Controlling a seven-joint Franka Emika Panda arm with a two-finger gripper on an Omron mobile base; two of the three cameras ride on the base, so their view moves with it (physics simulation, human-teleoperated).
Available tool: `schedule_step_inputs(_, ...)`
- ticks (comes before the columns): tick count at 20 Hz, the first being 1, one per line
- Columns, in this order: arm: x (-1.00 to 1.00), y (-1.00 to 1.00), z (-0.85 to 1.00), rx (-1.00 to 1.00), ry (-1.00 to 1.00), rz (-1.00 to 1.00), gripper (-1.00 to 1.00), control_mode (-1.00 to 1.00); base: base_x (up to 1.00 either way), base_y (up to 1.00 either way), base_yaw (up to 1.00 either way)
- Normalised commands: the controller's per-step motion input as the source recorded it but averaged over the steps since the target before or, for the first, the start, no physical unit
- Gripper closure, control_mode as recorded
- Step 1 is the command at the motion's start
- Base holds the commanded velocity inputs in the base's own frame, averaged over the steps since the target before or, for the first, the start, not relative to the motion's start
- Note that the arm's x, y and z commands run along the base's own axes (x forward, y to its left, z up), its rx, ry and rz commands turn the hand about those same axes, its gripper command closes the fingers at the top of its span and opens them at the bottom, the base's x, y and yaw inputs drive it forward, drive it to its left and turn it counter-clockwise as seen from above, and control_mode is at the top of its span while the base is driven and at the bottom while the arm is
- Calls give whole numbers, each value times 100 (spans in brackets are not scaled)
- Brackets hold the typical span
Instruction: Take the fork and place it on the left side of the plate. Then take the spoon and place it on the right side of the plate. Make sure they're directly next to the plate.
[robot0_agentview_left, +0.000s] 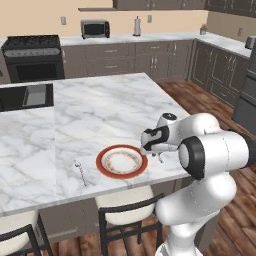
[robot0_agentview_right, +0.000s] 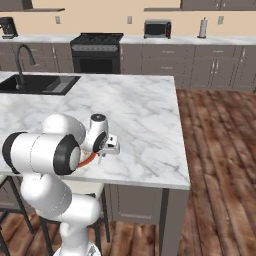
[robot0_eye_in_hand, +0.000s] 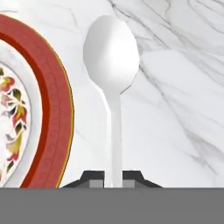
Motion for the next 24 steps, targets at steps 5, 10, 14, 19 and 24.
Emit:
schedule_step_inputs(5,14,-12,-14,0,0,-5,100,-100,0,0,0)
schedule_step_inputs(10,12,-11,-19,0,1,0,100,-100,0,0,0)
schedule_step_inputs(14,15,0,-24,0,3,0,100,-100,0,0,0)
schedule_step_inputs(19,14,0,-23,0,3,0,100,-100,0,0,0)
schedule_step_inputs(24,9,0,-22,0,2,0,-100,-100,0,0,0)
